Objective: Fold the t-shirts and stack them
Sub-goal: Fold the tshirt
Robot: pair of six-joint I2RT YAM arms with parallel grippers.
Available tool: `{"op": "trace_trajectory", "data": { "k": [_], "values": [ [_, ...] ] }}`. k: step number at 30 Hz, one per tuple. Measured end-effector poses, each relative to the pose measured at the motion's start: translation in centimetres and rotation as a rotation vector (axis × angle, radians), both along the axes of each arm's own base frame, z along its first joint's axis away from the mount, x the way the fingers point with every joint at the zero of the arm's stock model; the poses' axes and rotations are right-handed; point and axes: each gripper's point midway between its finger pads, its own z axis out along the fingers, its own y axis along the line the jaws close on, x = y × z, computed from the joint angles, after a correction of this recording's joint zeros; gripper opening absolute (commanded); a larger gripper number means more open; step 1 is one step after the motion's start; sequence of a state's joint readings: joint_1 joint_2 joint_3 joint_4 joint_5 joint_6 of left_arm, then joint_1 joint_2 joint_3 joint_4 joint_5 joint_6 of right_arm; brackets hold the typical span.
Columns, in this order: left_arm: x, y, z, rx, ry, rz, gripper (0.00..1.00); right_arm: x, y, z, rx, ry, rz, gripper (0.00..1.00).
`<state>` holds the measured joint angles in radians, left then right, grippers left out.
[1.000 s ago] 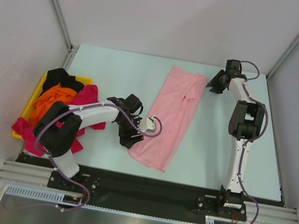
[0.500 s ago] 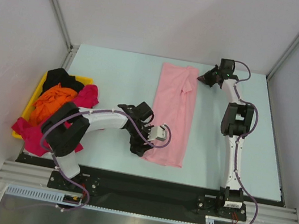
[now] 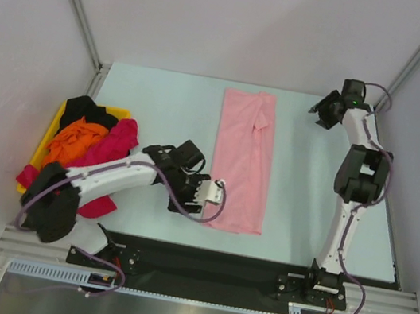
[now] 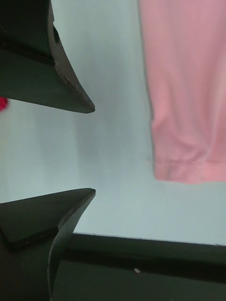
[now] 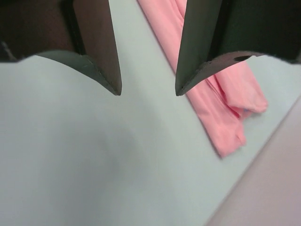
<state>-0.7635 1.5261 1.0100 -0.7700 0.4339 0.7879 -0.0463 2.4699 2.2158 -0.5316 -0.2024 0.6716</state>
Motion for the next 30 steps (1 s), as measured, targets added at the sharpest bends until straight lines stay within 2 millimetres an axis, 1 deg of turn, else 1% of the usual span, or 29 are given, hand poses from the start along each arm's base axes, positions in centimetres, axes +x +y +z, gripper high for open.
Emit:
{"op": "trace_trajectory", "data": {
  "k": [1,2,3,4,5,6,8,9,11,14,16,18,21,24,27,30],
  "values": [
    [0.2,0.8,0.8,-0.008,-0.062,-0.026,0.72,-1.7,-1.4,0.9,-0.036,0.014,-0.016,0.55],
    [0.3,1.6,1.5,-0.018,-0.124,-0.052,0.72,-4.1,-2.4,2.0,-0.068,0.034,-0.026,0.55],
    [0.3,2.3,1.9,-0.026,-0.182,-0.075,0.72,-6.8,-2.8,3.0,-0.097,0.056,-0.028,0.55],
    [0.5,2.5,2.2,-0.046,-0.236,-0.092,0.73,-9.1,-2.6,3.6,-0.114,0.068,-0.022,0.54],
    [0.8,2.7,2.4,-0.075,-0.301,-0.117,0.75,-12.2,-1.9,4.5,-0.134,0.068,-0.010,0.54],
    [0.9,2.7,2.4,-0.105,-0.354,-0.145,0.80,-15.5,-0.6,5.2,-0.146,0.079,0.014,0.53],
    [1.4,1.6,2.6,-0.194,-0.468,-0.223,0.82,-21.6,2.5,5.5,-0.156,0.090,0.086,0.49],
    [1.4,1.2,2.6,-0.225,-0.500,-0.253,0.83,-24.1,3.8,5.2,-0.156,0.097,0.119,0.48],
    [1.5,-0.3,2.4,-0.295,-0.548,-0.339,0.84,-29.8,6.4,3.5,-0.151,0.147,0.195,0.48],
    [1.9,-2.2,2.0,-0.348,-0.574,-0.430,0.83,-36.7,8.3,-0.2,-0.156,0.259,0.273,0.43],
    [1.6,-2.8,1.3,-0.356,-0.572,-0.494,0.82,-40.6,8.9,-2.5,-0.159,0.351,0.314,0.42],
    [1.1,-3.0,0.5,-0.353,-0.575,-0.570,0.82,-43.4,9.5,-3.8,-0.170,0.408,0.351,0.42],
    [-0.1,-3.3,-0.4,-0.350,-0.580,-0.667,0.81,-45.5,10.8,-4.0,-0.181,0.423,0.420,0.42],
    [-1.2,-3.6,-1.8,-0.335,-0.543,-0.718,0.78,-46.4,12.1,-4.2,-0.165,0.419,0.472,0.43],
    [-2.0,-3.6,-3.2,-0.308,-0.497,-0.746,0.72,-47.0,12.3,-4.8,-0.162,0.440,0.482,0.43],
    [-2.6,-3.8,-3.6,-0.304,-0.484,-0.767,0.68,-47.1,12.3,-5.3,-0.162,0.451,0.487,0.43]
  ]
}}
